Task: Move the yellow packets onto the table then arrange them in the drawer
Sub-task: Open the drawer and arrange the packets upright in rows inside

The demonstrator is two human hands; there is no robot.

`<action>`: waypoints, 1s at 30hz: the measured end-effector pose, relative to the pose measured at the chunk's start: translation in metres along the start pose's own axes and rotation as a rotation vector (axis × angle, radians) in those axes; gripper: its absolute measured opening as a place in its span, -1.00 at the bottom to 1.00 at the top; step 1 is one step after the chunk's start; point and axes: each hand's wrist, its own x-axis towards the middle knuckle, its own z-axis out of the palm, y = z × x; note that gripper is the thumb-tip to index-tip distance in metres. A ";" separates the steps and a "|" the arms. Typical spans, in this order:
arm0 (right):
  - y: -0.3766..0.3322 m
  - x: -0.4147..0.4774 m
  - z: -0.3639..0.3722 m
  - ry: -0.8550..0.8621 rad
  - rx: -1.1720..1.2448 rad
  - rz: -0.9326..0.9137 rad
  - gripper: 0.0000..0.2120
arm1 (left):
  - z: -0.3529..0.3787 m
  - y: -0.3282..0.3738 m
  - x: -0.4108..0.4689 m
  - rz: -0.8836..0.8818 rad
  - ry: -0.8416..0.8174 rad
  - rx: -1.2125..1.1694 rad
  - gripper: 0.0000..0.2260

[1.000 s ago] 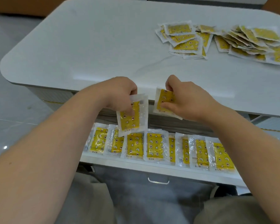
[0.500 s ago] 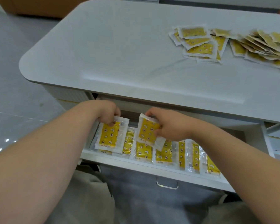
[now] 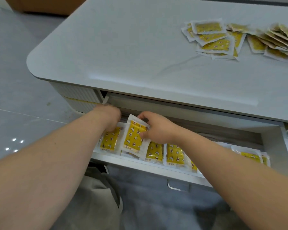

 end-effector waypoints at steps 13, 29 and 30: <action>-0.010 0.014 0.029 0.036 0.086 -0.011 -0.51 | 0.005 -0.010 -0.001 0.018 0.036 -0.132 -0.73; -0.014 0.003 0.014 0.139 -0.670 0.004 -0.70 | -0.020 0.000 -0.010 0.037 -0.046 0.069 -0.52; -0.013 -0.001 0.009 0.139 -0.656 0.021 -0.65 | -0.023 0.003 -0.012 0.055 -0.033 0.064 -0.52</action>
